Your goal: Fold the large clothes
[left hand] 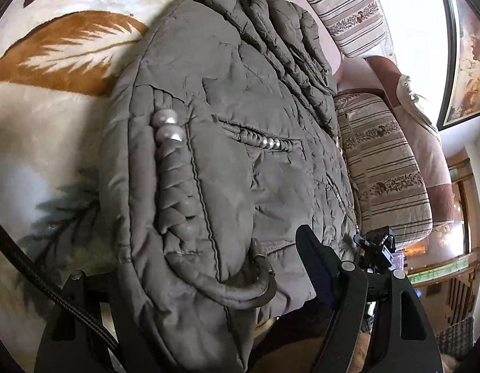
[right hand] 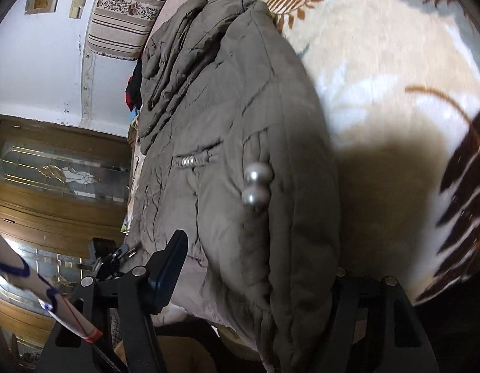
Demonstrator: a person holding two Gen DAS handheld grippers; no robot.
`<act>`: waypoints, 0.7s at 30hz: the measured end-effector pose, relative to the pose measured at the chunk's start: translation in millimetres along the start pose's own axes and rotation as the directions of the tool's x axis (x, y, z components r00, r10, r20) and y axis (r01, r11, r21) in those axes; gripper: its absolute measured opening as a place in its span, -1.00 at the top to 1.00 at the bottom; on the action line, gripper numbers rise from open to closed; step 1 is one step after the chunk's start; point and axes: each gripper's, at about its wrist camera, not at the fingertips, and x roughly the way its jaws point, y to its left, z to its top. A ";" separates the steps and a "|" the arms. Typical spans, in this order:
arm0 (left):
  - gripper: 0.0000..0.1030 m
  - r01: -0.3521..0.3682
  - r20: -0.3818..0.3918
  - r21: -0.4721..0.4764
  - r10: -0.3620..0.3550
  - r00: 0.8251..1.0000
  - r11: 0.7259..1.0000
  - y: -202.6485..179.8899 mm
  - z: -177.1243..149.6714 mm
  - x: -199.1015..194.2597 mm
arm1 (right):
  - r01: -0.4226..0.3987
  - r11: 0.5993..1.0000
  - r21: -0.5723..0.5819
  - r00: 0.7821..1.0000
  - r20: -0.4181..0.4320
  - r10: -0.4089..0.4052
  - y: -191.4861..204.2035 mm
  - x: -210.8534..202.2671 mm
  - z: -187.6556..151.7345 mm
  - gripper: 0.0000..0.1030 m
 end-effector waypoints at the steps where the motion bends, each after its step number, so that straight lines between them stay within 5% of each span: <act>1: -0.47 -0.006 0.000 0.003 0.006 1.000 1.000 -1.3 -0.7 0.1 | -0.010 1.000 -0.001 1.000 -0.004 0.010 1.4 0.9 -1.3 -0.41; 11: -0.47 -0.105 0.029 -0.010 0.106 0.994 0.994 -9.1 -7.4 0.4 | -0.018 1.000 0.006 0.999 -0.042 0.018 9.7 29.0 -13.7 -0.23; 13: -0.20 -0.171 0.040 -0.001 0.170 0.985 0.985 -15.7 -9.5 0.3 | 0.021 1.000 0.003 0.999 -0.032 -0.021 12.6 28.0 -14.4 0.00; 15: 0.30 -0.245 0.047 0.011 0.244 0.969 0.969 -20.8 -10.4 -0.2 | 0.054 0.999 0.006 0.998 -0.020 -0.054 14.5 26.0 -15.4 0.21; 21: 0.57 -0.298 0.125 0.029 0.293 0.948 0.954 -44.1 -11.8 -25.3 | 0.069 0.996 -0.056 0.997 0.036 -0.067 47.2 10.1 -13.1 0.53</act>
